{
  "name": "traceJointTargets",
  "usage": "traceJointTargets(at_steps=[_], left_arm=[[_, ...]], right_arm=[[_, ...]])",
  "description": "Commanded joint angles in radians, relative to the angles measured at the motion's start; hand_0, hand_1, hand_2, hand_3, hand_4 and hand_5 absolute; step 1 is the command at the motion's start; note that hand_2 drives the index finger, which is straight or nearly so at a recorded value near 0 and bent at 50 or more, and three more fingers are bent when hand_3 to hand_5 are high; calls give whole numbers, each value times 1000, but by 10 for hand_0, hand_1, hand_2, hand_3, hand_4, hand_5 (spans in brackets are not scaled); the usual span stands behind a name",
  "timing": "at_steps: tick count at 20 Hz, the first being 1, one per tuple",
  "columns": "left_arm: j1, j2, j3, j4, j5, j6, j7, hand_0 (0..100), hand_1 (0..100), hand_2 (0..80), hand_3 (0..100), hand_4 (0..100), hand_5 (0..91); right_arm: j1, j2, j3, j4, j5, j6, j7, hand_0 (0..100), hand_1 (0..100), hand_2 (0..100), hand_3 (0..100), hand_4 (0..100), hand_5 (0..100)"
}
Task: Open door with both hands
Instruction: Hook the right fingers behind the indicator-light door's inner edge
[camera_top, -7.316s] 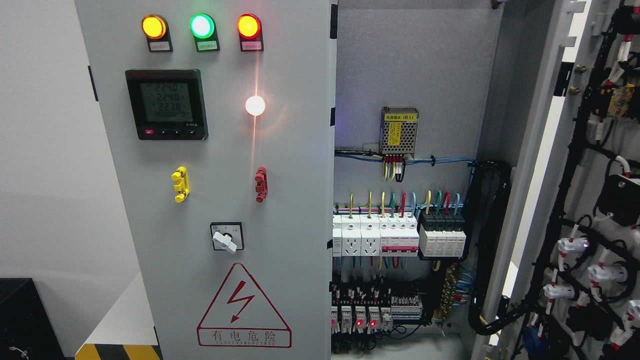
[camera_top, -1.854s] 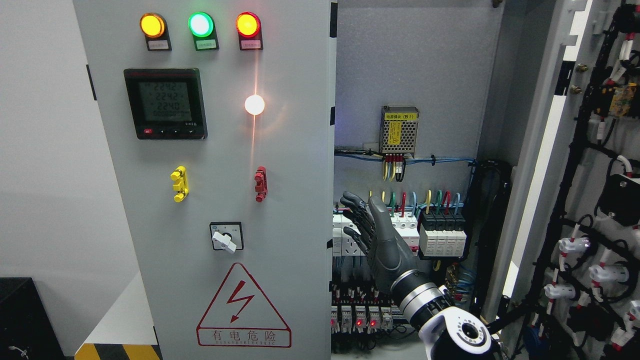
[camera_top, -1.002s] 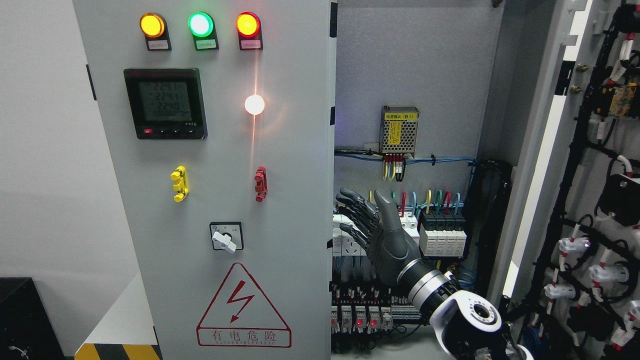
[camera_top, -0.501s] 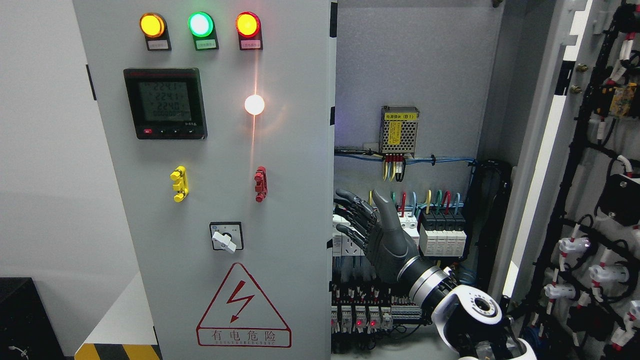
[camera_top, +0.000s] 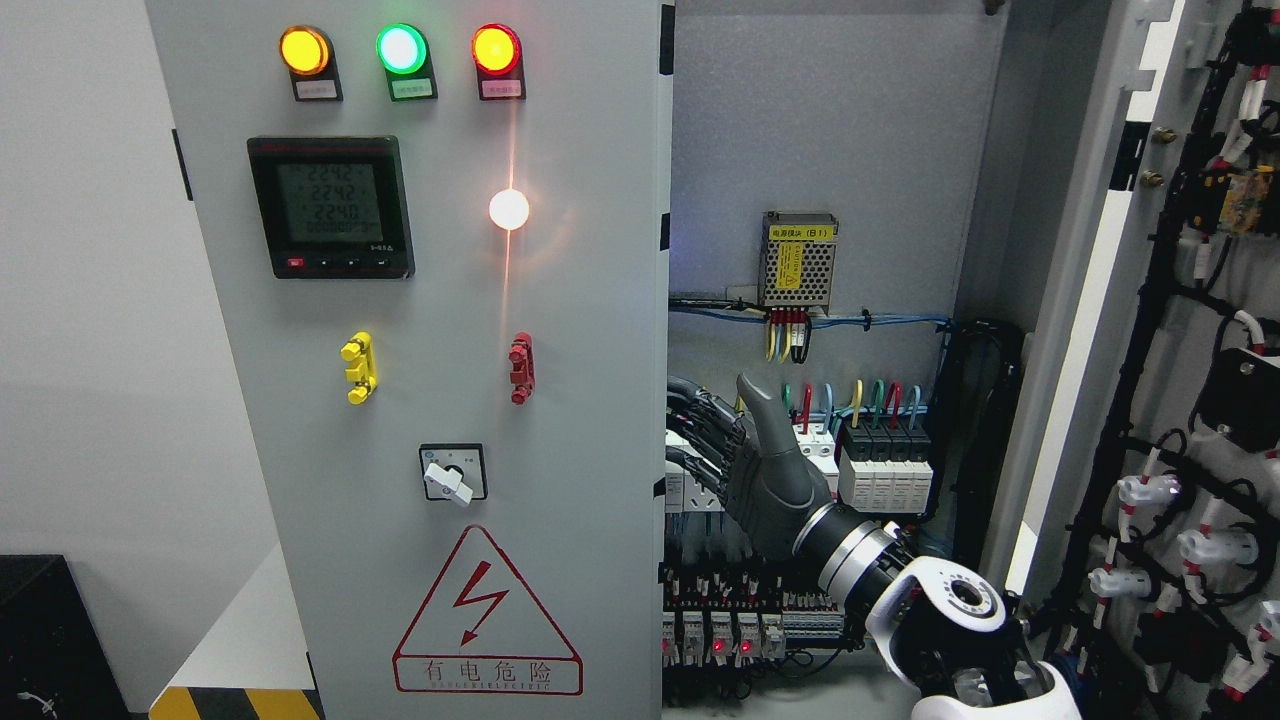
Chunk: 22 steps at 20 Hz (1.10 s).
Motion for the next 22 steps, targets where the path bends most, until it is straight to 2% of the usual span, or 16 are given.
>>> traceJointTargets(at_steps=[1, 3, 6, 11, 15, 20, 22], left_arm=[[0, 0, 32, 0, 2, 0, 0, 0, 0, 0, 0, 0, 0], [0, 0, 32, 0, 2, 0, 0, 0, 0, 0, 0, 0, 0], [0, 0, 31, 0, 2, 0, 0, 0, 0, 0, 0, 0, 0], [0, 0, 32, 0, 2, 0, 0, 0, 0, 0, 0, 0, 0], [0, 0, 32, 0, 2, 0, 0, 0, 0, 0, 0, 0, 0], [0, 0, 31, 0, 2, 0, 0, 0, 0, 0, 0, 0, 0], [0, 0, 31, 0, 2, 0, 0, 0, 0, 0, 0, 0, 0]], right_arm=[[-15, 6, -6, 25, -1, 5, 11, 0, 0, 0, 0, 0, 0], [-20, 6, -6, 39, -2, 5, 11, 0, 0, 0, 0, 0, 0], [-25, 6, -6, 48, -1, 5, 67, 0, 0, 0, 0, 0, 0], [-43, 6, -8, 70, -2, 5, 77, 0, 0, 0, 0, 0, 0], [-45, 6, -21, 79, -1, 5, 133, 0, 0, 0, 0, 0, 0], [-45, 6, -21, 93, -2, 5, 140, 0, 0, 0, 0, 0, 0], [-45, 6, -21, 94, -1, 5, 173, 0, 0, 0, 0, 0, 0]])
